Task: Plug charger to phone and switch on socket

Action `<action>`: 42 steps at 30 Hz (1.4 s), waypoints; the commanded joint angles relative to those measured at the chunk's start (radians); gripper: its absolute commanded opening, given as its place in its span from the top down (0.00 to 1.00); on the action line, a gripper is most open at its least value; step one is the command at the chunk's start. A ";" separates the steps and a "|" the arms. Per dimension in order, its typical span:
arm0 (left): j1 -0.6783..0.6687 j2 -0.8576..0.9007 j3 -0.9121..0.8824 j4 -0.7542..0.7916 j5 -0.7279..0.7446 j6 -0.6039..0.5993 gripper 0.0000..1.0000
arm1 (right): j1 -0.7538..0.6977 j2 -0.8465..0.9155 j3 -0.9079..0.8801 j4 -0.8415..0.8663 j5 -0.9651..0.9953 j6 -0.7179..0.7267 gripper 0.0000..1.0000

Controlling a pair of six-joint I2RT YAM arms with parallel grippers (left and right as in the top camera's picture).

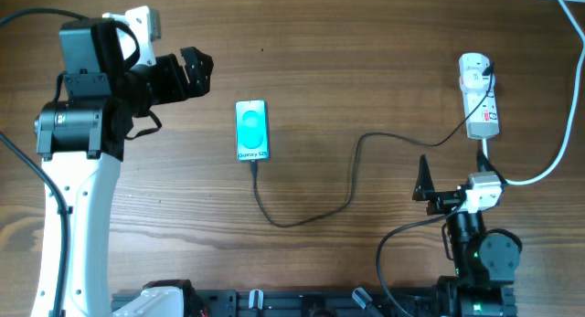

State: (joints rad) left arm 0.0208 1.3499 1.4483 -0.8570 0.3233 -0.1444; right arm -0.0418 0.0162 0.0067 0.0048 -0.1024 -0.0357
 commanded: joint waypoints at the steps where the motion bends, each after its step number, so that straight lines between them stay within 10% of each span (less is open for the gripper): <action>1: 0.005 -0.007 0.005 0.003 0.009 -0.002 0.00 | 0.006 -0.013 -0.002 -0.002 0.035 0.039 0.00; 42: 0.005 -0.154 -0.018 0.012 -0.029 -0.001 0.00 | 0.006 -0.013 -0.002 -0.002 0.035 0.039 0.00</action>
State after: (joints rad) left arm 0.0208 1.3067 1.4471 -0.8597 0.3225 -0.1444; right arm -0.0418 0.0154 0.0063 -0.0002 -0.0845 -0.0185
